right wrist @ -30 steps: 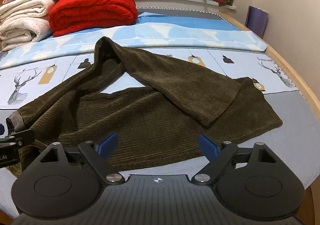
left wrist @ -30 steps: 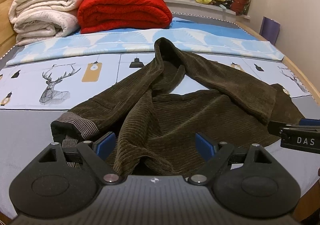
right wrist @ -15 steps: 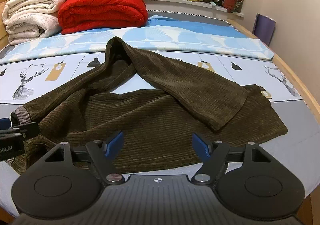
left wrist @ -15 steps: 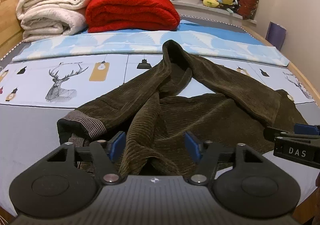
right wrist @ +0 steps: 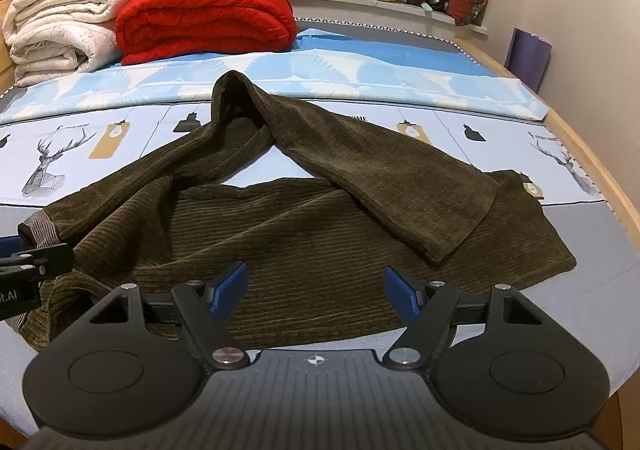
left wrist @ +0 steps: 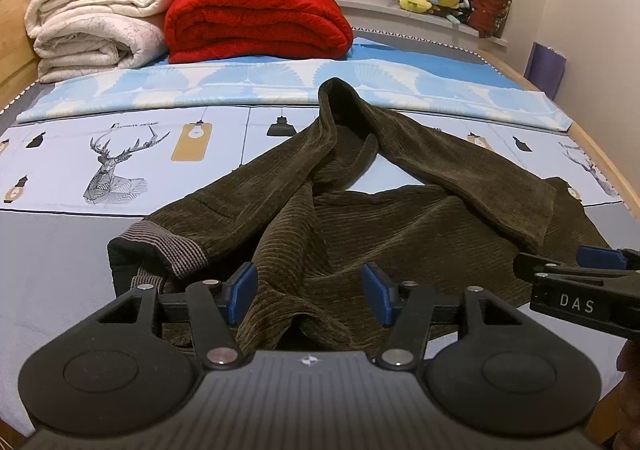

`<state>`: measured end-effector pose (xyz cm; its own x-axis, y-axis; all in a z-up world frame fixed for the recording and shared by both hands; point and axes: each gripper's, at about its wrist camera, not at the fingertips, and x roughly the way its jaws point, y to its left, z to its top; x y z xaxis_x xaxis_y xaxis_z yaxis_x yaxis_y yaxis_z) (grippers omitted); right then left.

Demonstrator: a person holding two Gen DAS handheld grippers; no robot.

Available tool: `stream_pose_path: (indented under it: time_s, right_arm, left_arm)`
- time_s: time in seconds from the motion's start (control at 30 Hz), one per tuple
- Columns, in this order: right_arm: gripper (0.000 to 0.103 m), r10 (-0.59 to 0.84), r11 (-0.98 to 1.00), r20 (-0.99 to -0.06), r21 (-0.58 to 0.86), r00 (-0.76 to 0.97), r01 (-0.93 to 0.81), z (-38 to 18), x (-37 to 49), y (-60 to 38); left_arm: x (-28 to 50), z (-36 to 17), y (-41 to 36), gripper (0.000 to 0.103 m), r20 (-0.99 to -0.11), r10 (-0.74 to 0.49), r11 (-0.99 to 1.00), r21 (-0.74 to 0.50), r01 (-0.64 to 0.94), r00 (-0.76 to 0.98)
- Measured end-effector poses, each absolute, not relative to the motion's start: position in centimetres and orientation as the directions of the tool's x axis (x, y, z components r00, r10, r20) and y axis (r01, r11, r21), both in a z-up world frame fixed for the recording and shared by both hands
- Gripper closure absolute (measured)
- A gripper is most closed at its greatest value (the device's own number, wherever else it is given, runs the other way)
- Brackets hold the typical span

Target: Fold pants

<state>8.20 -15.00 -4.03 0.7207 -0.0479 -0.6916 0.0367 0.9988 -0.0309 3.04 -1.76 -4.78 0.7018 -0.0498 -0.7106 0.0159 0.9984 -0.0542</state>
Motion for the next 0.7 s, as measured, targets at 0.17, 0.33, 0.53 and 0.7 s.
stream_pose_path:
  time_s: [0.17,0.33,0.53,0.7]
  right_arm:
    - [0.026,-0.049,0.999,-0.692,-0.034,0.72,0.036,-3.98,8.31,-14.96]
    - [0.026,-0.05,0.999,-0.693,-0.034,0.72,0.037,-4.03,8.43,-14.86]
    - [0.026,-0.051,0.999,-0.693,-0.034,0.719,0.038,-3.99,8.45,-14.87]
    - [0.026,-0.051,0.999,-0.691,-0.033,0.721,0.038,-4.05,8.55,-15.06]
  left_arm:
    - [3.1,-4.81,-1.87,0.04,-0.71,-0.052,0.998,-0.053,0.019,0.702]
    - [3.11,-4.81,-1.89,0.04,-0.71,-0.052,0.998,-0.053,0.02,0.702]
    - [3.26,-4.79,-2.32,0.04,-0.71,-0.05,0.999,-0.047,0.024,0.702]
    - [3.39,-4.94,-2.56,0.04,-0.709,-0.051,0.999,-0.042,0.031,0.703]
